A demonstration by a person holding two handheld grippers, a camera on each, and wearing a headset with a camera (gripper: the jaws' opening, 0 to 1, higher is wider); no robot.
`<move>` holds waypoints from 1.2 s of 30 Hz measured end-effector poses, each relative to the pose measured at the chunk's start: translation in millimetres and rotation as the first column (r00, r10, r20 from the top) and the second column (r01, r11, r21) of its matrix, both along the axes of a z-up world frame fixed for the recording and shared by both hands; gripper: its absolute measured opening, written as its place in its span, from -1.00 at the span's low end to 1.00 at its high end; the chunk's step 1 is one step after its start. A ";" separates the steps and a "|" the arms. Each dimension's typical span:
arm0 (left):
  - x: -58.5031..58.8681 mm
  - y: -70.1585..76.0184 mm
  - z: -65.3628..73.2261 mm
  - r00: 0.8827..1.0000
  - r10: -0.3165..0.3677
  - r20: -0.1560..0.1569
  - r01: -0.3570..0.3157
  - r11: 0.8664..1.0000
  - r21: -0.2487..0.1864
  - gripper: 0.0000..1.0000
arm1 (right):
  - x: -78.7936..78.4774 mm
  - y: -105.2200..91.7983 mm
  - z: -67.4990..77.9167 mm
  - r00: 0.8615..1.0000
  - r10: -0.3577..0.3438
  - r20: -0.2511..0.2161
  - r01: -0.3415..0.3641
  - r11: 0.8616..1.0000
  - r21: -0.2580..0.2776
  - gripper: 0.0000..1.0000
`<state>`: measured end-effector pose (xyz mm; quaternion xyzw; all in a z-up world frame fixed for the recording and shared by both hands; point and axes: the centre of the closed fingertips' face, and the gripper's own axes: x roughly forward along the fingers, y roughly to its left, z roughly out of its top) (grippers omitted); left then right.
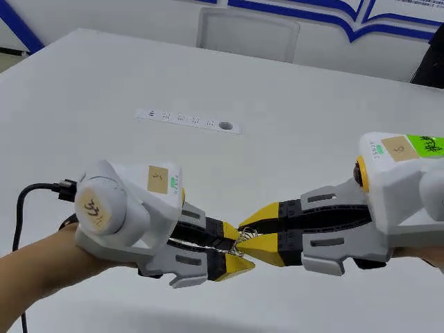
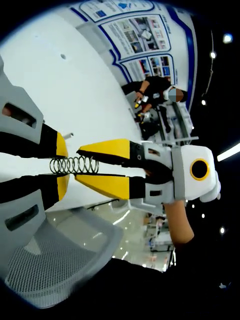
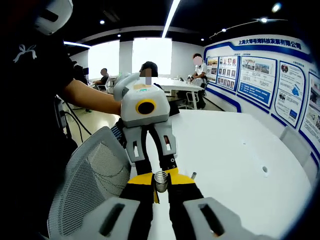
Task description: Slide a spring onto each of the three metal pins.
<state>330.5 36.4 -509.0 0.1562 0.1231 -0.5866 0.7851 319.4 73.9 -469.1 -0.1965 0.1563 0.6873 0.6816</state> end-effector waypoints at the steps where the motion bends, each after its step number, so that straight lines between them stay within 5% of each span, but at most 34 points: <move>1: -0.1 0.1 -0.5 1.000 0.001 -0.003 -0.001 1.000 -0.001 -0.80 | -0.1 0.2 -0.4 1.000 -0.002 -0.002 0.002 1.000 -0.002 -0.78; 3: 0.0 0.3 -1.2 1.000 0.005 -0.007 -0.005 1.000 -0.001 -0.79 | 0.3 0.3 -1.0 1.000 -0.004 -0.001 0.004 1.000 -0.006 -0.79; 6: 1.8 1.6 -1.5 0.998 0.026 -0.053 -0.027 0.999 -0.029 -0.79 | 1.6 0.6 -1.5 1.000 -0.014 0.003 0.014 1.000 -0.014 -0.79; 14: 8.7 6.0 5.6 0.996 0.072 -0.054 -0.076 0.993 -0.088 -0.76 | 9.3 0.4 5.0 0.999 -0.042 0.013 0.042 0.999 -0.001 -0.79; 18: 10.8 10.8 -1.2 0.994 0.090 -0.058 -0.093 0.994 -0.055 -0.68 | 16.7 -3.3 12.1 0.997 -0.068 0.020 0.068 0.998 0.015 -0.79; 22: 8.0 11.7 0.6 0.991 0.087 -0.101 -0.095 0.992 -0.084 -0.58 | 28.1 -12.2 11.2 0.994 -0.106 0.038 0.105 0.994 0.011 -0.79; 36: 12.7 34.3 -10.5 0.982 0.158 -0.099 -0.164 0.985 -0.053 -0.11 | 67.9 -54.9 -2.3 0.963 -0.268 0.031 0.268 0.963 -0.010 -0.79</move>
